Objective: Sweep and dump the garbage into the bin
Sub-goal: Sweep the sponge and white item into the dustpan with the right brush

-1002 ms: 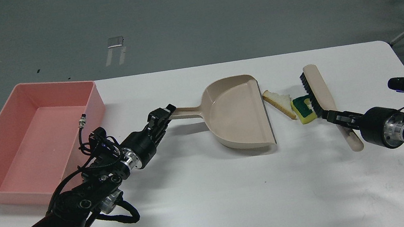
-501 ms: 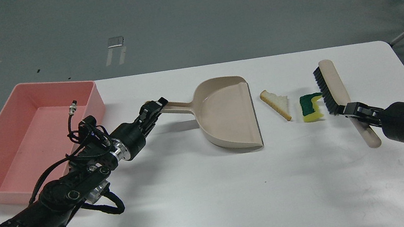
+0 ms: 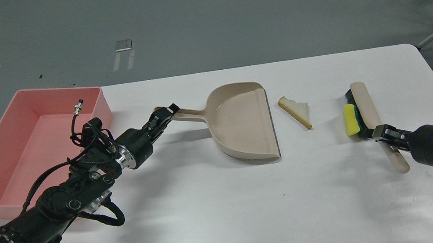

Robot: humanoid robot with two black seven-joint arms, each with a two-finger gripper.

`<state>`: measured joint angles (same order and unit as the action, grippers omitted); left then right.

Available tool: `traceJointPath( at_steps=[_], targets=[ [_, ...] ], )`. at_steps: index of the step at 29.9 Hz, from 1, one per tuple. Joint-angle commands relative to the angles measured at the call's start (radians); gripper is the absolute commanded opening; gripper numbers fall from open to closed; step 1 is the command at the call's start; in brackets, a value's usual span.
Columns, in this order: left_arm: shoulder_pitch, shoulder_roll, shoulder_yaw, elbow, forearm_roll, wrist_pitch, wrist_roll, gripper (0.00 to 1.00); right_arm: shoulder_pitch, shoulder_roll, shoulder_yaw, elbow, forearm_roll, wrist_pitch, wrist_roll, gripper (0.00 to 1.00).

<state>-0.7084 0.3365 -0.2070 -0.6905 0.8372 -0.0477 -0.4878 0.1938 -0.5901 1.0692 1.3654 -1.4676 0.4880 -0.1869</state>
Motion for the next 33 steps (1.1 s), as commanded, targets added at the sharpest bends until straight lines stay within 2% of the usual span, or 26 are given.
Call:
traceJointPath(
  at_steps=[1,14,19,25,33],
  targets=[
    [-0.011,0.001,0.008,0.000,0.000,-0.001,0.005,0.00,0.018,0.027,-0.029,0.000,0.000,0.001,-0.002,0.00],
    [-0.013,0.003,0.006,0.000,-0.003,-0.006,0.003,0.00,0.179,0.150,-0.172,-0.054,-0.002,0.001,-0.023,0.00],
    [-0.017,-0.001,0.006,0.000,-0.004,-0.009,0.003,0.00,0.309,0.222,-0.316,-0.136,0.000,0.001,-0.025,0.00],
    [-0.016,-0.007,0.005,-0.001,-0.004,-0.006,0.003,0.00,0.384,0.325,-0.334,-0.198,-0.002,0.001,-0.026,0.00],
    [-0.019,-0.004,0.005,-0.015,-0.006,-0.006,0.003,0.00,0.476,0.351,-0.356,-0.200,0.000,0.001,-0.028,0.00]
  ],
)
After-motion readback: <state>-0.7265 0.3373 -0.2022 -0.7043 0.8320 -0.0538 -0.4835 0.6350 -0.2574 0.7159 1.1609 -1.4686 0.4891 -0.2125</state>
